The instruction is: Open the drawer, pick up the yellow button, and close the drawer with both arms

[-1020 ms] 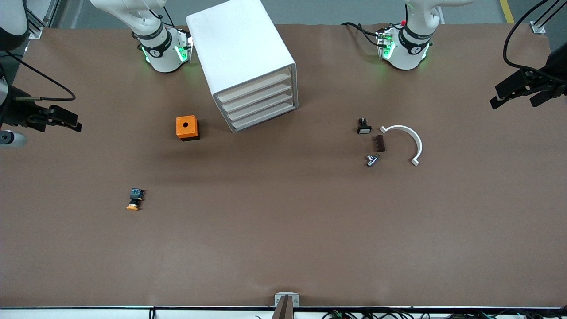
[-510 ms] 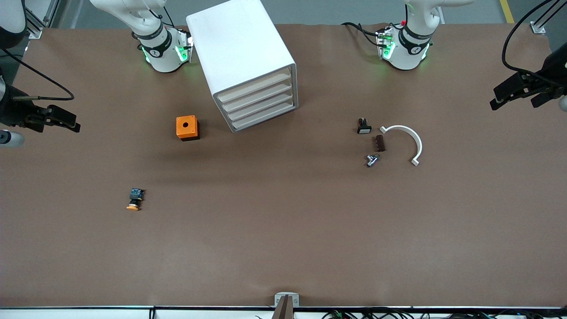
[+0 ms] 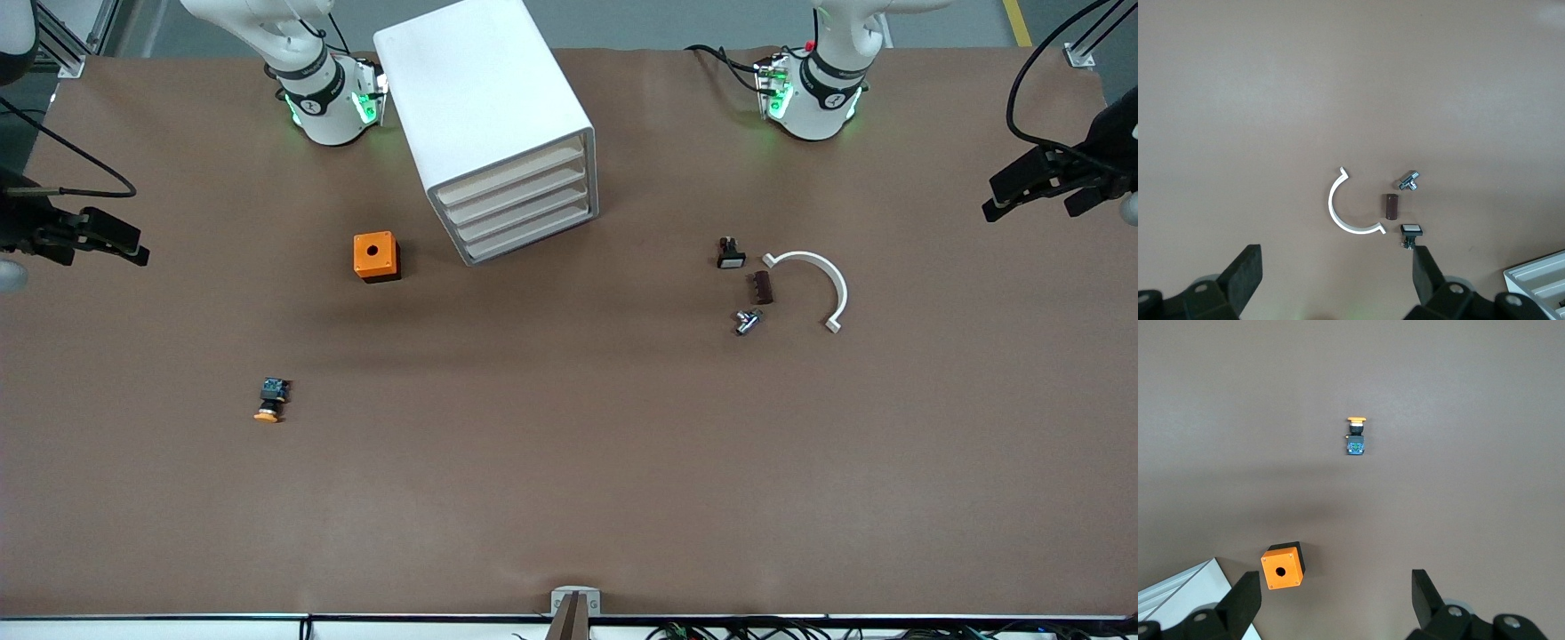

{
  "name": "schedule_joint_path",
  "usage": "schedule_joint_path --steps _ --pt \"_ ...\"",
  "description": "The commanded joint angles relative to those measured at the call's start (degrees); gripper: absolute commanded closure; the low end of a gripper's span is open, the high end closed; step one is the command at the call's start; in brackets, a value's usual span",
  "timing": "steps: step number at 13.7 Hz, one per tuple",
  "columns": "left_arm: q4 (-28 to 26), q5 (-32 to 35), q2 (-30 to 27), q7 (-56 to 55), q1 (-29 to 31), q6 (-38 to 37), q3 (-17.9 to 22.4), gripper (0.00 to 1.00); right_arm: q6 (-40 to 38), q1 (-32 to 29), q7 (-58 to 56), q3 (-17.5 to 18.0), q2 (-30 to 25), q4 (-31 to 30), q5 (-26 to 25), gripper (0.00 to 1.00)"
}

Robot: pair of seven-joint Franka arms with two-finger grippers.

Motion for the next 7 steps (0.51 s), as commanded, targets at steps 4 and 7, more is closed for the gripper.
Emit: schedule_joint_path --steps 4,7 --pt "0.0 0.9 -0.2 -0.4 0.0 0.2 -0.3 0.01 -1.0 -1.2 0.4 1.0 -1.7 0.2 -0.1 0.00" --pt "0.0 0.8 -0.2 -0.4 0.1 0.2 -0.3 0.01 -1.5 -1.1 0.4 1.0 -3.2 -1.4 0.0 0.00"
